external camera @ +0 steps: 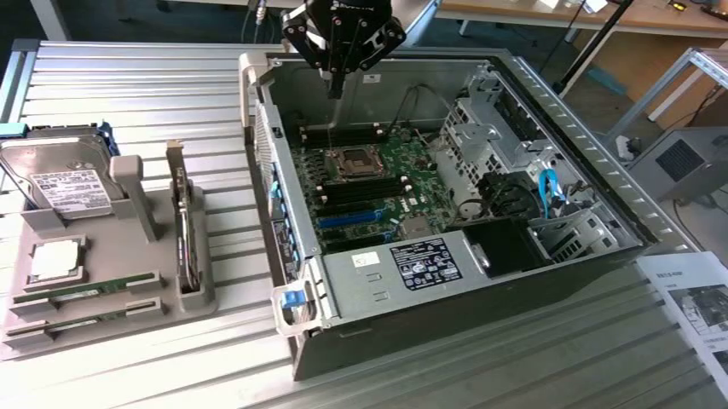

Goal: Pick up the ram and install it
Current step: 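Reach for the ram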

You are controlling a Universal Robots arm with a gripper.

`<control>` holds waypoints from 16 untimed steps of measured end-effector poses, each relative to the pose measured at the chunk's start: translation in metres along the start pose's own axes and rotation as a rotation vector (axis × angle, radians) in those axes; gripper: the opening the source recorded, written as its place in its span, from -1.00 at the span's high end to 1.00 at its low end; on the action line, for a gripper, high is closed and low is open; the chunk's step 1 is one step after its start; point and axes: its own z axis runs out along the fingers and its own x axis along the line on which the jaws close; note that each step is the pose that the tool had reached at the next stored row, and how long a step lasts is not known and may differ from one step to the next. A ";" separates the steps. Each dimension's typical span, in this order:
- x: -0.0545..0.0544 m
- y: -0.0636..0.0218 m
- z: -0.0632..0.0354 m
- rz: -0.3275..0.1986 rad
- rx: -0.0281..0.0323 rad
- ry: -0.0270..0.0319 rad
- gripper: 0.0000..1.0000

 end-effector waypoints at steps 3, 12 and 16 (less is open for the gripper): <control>0.000 0.0000 0.0000 0.000 0.0000 0.0000 0.79; 0.017 -0.0016 -0.0003 0.000 0.0000 0.0000 0.79; 0.025 -0.0024 -0.0004 0.000 -0.0001 0.0000 0.79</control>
